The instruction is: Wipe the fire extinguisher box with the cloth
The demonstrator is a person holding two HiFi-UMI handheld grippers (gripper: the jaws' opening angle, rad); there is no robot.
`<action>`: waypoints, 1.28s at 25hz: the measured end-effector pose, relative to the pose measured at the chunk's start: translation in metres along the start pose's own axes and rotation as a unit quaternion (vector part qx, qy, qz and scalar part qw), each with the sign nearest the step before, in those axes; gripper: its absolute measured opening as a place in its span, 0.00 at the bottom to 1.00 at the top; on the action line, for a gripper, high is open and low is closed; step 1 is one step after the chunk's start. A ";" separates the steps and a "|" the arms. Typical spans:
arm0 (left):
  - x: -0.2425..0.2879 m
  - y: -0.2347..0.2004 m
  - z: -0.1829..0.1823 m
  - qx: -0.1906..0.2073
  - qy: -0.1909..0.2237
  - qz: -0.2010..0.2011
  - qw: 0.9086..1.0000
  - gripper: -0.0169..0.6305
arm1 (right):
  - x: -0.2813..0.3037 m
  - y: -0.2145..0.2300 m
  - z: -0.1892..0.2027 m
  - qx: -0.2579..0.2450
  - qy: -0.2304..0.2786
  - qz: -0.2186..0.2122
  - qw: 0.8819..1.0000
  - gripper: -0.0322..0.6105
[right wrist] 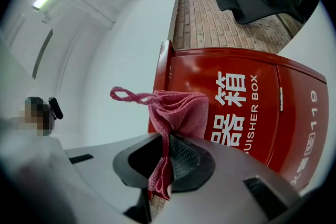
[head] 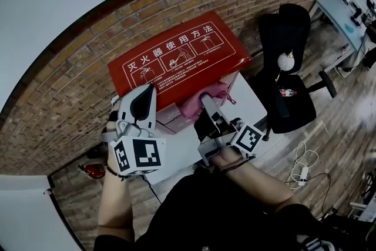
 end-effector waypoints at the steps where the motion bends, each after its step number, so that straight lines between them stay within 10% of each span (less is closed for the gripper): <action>1: 0.000 0.000 0.000 0.000 0.000 0.000 1.000 0.05 | -0.001 0.002 0.001 0.001 0.000 0.002 1.000 0.13; 32: 0.000 0.000 0.001 0.001 0.002 -0.002 1.000 0.05 | -0.029 0.081 0.009 0.013 0.003 0.082 0.997 0.13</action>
Point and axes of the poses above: the fingertips, and each gripper's own axes: x forward along the fingers, y to its right, z out of its underside, the point moved 1 cm from there along -x, backward along the fingers, and after that the axes turned 1 degree about x, right-handed, at the moved point
